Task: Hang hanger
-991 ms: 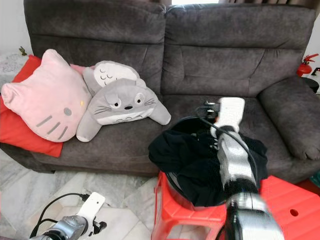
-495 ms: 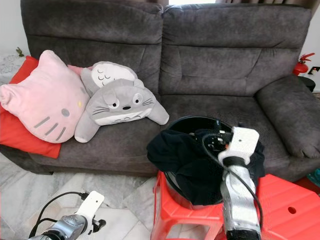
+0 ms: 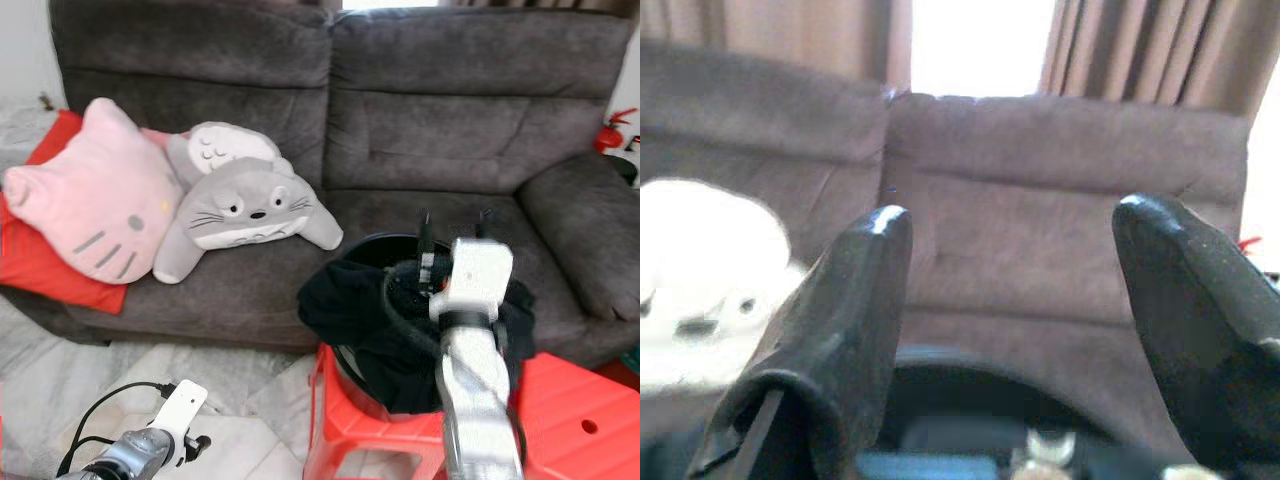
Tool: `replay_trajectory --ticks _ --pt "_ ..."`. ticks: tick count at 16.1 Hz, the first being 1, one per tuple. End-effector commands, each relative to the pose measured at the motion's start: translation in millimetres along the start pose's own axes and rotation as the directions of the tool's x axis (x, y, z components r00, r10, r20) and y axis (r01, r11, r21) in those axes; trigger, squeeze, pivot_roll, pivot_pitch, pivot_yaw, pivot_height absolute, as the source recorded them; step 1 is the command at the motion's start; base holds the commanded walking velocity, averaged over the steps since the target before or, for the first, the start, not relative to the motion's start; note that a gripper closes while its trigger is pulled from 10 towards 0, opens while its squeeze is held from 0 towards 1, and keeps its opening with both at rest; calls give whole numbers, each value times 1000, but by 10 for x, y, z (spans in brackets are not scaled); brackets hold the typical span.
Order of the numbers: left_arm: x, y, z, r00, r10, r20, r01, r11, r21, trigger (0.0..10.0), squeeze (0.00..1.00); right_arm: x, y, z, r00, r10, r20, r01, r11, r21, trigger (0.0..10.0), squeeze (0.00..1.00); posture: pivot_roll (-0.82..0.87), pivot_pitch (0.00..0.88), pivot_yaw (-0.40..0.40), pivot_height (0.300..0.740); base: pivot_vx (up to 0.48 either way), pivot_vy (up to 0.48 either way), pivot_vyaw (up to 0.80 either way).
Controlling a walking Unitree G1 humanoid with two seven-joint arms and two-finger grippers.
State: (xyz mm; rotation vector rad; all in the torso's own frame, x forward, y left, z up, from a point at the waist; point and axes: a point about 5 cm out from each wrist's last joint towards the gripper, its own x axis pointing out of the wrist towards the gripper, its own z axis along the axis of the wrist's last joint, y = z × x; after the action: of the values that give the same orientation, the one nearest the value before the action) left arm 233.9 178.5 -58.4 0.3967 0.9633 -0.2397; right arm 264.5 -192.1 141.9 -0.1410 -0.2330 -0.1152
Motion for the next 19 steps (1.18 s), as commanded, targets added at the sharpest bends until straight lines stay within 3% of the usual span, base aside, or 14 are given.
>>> replay_trajectory --ticks 1,4,19 --pt "0 -10 -19 1000 4 0 -4 1000 5 10000 0 -29 -20 50 1000 16 3 -16 1000 -23 10000 0 -162 0 -23 740 0 0 0" --pt "0 -12 -18 1000 6 2 -6 1000 25 10000 0 -115 -39 83 999 24 -23 -25 999 -39 10000 0 -171 0 -27 740 0 -80 0" --pt "2 -16 2 1000 -2 2 2 999 32 10000 0 -55 36 168 997 76 -34 -77 996 -37 10000 0 -181 0 -30 740 0 -281 0"
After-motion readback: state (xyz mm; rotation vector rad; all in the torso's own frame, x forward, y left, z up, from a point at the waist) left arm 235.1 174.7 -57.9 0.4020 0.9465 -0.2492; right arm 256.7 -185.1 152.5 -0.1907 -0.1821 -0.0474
